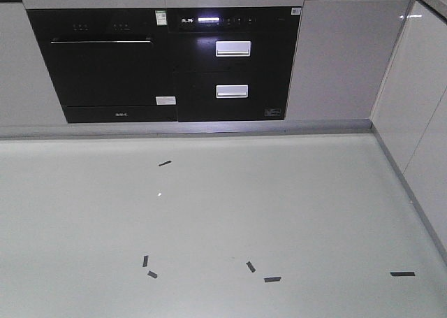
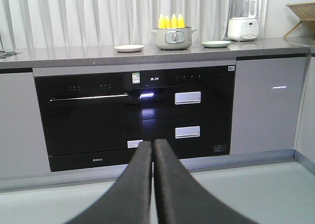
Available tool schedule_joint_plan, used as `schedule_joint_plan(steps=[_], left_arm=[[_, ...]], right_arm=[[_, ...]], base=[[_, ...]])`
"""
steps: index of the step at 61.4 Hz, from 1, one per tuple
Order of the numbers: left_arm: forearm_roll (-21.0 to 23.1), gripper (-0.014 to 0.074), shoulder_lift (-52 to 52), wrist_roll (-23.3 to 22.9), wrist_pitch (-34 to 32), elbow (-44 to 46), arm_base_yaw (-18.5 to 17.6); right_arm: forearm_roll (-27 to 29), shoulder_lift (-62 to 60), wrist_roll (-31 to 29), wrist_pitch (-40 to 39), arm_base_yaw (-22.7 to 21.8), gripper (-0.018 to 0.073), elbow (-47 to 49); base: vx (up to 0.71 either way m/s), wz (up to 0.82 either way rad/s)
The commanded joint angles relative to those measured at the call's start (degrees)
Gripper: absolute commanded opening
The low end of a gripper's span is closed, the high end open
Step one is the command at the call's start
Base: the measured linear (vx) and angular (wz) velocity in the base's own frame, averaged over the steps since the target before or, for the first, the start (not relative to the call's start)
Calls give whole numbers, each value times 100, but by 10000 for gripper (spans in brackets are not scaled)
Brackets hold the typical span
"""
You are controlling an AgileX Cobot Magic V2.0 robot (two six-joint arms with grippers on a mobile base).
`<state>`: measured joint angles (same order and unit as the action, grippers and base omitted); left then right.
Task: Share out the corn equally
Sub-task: 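Drive the base toward the counter with both grippers held closed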
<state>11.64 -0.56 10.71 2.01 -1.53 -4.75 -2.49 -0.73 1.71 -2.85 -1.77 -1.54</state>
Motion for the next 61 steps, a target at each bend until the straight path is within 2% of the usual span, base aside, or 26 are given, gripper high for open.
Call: schedule_joint_plan(steps=[1, 61], left_arm=[[16, -7, -98, -69, -410, -21, 8], [16, -7, -98, -69, -410, -21, 8]], right_arm=[[-61, -24, -27, -450, -37, -4, -62], [-61, -24, -27, -450, -37, -4, -62]], base=[[1, 2], [7, 0]])
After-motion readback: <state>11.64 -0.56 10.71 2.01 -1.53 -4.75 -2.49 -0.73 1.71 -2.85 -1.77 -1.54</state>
